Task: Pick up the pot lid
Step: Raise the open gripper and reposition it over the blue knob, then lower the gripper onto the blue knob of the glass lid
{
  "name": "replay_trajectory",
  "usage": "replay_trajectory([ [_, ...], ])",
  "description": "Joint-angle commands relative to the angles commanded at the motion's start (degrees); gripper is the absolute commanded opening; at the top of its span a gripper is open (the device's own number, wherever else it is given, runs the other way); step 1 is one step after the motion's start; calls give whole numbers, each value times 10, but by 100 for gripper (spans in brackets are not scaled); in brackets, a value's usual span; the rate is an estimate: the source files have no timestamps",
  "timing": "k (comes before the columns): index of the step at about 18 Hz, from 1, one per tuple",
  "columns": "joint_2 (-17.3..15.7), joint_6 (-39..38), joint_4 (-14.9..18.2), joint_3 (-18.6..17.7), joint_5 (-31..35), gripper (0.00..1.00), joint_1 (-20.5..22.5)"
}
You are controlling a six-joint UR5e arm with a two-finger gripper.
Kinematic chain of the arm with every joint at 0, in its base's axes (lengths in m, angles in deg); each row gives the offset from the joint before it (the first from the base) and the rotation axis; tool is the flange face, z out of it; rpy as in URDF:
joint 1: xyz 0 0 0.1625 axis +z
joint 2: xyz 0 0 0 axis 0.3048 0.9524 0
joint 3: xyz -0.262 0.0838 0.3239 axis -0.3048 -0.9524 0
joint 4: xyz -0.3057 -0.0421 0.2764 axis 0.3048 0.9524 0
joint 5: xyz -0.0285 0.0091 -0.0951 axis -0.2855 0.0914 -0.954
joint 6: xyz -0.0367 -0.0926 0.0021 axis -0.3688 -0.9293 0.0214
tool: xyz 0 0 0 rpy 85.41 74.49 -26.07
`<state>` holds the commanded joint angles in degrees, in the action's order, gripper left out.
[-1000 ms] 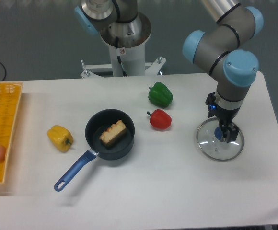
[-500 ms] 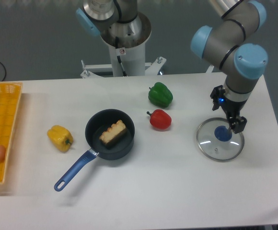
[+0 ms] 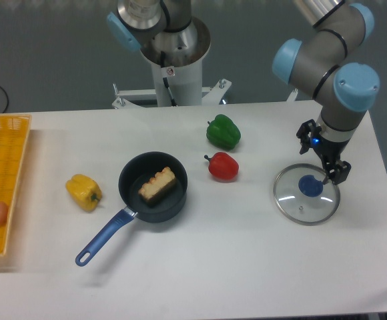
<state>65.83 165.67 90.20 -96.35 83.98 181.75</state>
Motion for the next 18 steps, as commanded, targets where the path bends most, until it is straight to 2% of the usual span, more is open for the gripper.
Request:
replay_trajectory([
  [4, 22, 13, -14, 3, -29, 100, 11],
  [10, 34, 18, -22, 11, -28, 100, 5],
  [18, 46, 18, -25, 3, -13, 100, -3],
])
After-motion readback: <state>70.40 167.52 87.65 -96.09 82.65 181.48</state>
